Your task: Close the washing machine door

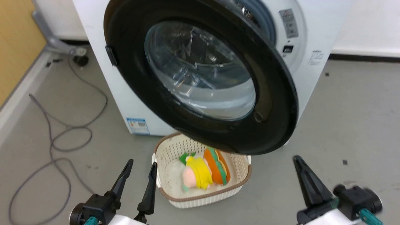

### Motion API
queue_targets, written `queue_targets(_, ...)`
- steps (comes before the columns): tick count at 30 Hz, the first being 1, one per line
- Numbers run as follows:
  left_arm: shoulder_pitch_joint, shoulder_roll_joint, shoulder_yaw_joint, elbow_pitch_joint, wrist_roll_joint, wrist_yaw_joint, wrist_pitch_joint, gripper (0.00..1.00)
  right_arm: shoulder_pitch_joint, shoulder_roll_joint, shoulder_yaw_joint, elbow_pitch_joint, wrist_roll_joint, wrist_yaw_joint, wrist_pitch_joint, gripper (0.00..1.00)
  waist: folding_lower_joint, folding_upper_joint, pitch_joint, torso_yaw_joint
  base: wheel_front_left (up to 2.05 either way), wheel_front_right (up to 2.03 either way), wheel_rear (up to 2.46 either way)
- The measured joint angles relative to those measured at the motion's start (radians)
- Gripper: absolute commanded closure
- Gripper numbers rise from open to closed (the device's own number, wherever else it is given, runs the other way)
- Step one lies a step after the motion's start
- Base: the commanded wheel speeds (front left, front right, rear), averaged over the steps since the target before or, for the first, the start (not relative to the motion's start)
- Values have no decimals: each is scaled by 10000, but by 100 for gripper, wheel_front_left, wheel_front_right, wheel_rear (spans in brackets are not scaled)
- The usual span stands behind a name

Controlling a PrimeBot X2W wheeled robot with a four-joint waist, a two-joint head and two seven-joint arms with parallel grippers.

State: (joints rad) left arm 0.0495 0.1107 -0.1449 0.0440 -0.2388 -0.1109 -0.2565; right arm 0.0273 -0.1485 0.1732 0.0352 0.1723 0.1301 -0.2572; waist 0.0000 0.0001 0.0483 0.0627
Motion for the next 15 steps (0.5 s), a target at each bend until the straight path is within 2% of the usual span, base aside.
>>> queue_targets(7, -440, -150, -35, 31, 105, -82, 0, 0, -1391, -1490, 1296, 194, 499, 2, 13, 100, 1, 0, 767, 238, 0, 0, 0)
queue_targets(11, -778, -261, -115, -4, 171, -151, 0, 0, -2387, -2328, 1565, 403, 1043, 2, 138, 100, 0, -1, 1193, 500, 0, 0, 0)
queue_targets(15, -1075, -314, -125, -113, 184, -153, 0, 0, -3473, -2844, 1684, 639, 1553, 2, 362, 100, 1, 0, 1665, 737, 0, 0, 0)
